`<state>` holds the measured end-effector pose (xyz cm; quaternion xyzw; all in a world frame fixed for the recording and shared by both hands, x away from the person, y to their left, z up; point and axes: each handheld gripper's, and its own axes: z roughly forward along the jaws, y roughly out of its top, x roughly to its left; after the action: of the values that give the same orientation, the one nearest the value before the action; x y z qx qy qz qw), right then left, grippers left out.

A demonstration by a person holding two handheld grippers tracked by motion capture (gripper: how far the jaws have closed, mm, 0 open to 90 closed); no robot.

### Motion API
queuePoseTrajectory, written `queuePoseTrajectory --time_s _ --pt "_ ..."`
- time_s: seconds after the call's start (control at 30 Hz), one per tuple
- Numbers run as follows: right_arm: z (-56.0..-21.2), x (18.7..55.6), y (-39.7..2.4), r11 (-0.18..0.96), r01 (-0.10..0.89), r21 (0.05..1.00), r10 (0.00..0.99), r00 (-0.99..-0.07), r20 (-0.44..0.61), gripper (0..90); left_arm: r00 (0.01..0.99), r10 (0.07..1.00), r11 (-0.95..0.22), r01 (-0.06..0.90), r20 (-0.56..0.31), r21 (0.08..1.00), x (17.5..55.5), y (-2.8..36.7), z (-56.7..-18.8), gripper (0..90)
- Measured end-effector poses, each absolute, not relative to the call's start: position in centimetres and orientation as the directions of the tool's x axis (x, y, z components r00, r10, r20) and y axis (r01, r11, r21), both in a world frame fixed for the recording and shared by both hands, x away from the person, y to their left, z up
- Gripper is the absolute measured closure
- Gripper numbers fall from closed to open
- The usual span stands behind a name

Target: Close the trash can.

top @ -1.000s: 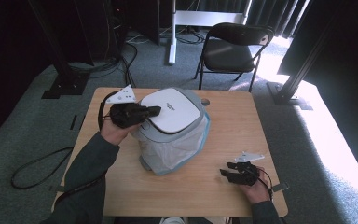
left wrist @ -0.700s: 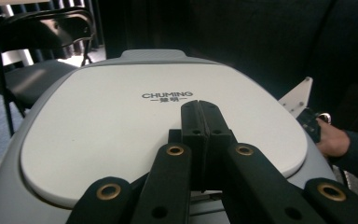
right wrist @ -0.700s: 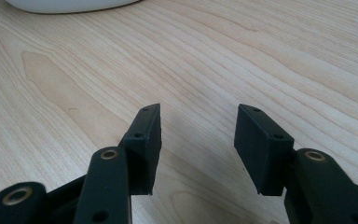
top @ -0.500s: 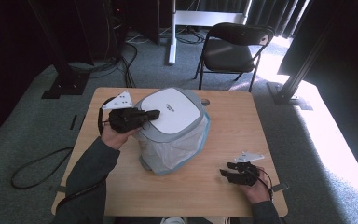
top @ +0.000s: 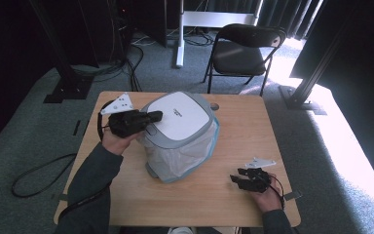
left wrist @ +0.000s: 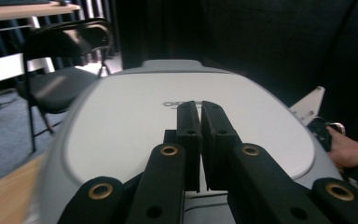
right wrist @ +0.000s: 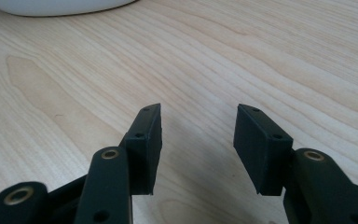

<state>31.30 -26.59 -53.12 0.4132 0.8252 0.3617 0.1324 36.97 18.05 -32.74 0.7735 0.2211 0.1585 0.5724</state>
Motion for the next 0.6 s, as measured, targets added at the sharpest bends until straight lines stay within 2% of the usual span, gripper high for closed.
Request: queuePoseTrajectory --time_s 0.3,0.4,0.6 --pt "-53.1 31.9 -27.4 0.367 0.595 0.715 0.807 -0.586 0.073 50.9 0.785 0.62 -0.251 0.169 0.024 0.953 36.9 20.8 -32.0 78.9" --pt "-53.2 32.2 -27.7 0.365 0.599 0.712 0.816 -0.574 0.065 50.7 0.774 0.633 -0.234 0.178 0.01 0.956 37.0 21.7 -32.1 75.9" --pt "-53.3 32.8 -28.2 0.361 0.601 0.713 0.828 -0.558 0.051 50.6 0.748 0.664 -0.228 0.205 -0.002 0.952 37.0 22.9 -32.9 75.5"
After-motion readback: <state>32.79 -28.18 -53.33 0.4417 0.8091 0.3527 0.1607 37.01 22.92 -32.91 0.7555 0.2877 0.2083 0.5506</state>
